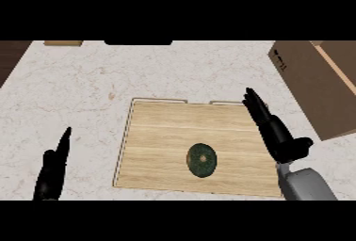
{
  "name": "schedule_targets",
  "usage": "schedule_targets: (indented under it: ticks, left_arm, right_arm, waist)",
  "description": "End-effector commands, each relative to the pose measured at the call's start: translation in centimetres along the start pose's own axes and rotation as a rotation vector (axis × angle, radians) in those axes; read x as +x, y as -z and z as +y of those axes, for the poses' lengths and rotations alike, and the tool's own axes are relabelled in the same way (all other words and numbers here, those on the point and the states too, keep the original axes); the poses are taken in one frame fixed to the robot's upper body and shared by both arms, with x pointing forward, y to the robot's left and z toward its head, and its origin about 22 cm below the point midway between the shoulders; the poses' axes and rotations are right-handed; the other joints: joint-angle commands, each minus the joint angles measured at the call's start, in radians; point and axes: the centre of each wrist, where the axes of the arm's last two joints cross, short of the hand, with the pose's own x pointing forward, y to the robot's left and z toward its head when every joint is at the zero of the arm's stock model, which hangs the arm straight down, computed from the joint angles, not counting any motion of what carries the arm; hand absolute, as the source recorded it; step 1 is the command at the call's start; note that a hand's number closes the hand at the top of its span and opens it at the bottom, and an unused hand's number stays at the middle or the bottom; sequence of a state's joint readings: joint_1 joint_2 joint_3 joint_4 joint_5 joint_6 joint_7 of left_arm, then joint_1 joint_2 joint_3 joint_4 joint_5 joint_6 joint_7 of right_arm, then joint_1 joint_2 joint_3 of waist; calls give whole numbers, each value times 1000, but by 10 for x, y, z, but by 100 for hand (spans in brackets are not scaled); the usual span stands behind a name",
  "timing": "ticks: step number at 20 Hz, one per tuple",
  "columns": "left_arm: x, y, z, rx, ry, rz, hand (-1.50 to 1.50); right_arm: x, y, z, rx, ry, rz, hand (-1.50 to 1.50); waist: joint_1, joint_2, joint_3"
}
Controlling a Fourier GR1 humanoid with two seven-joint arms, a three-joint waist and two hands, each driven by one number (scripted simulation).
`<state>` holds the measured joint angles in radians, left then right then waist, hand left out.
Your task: Pick the squash from the tray and place it in the cardboard box
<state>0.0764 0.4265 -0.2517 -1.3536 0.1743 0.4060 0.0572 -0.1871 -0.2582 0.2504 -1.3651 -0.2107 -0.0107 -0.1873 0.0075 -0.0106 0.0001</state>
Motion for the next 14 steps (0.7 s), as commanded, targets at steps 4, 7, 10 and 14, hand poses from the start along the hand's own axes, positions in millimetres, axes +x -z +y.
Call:
schedule_targets:
  ticks: [4, 7, 10, 14]
  left_arm:
    - [28, -39, 21, 77, -101, -57, 0]
    - [-1, -68, 40, 78, 17, 55, 0]
    - [15, -85, 34, 112, -110, 13, 0]
    - [16, -103, 34, 142, -150, 20, 0]
  right_arm:
    - [47, 14, 7, 21, -192, -220, 150]
    - [74, 21, -39, 92, -712, -238, 150]
    - [49, 7, -18, -155, -511, -183, 150]
    - [63, 4, -14, -156, -664, -307, -150]
  waist:
    - [-70, -14, -6]
    - [-80, -74, -50]
    - [-148, -28, -13]
    - [-162, -30, -13]
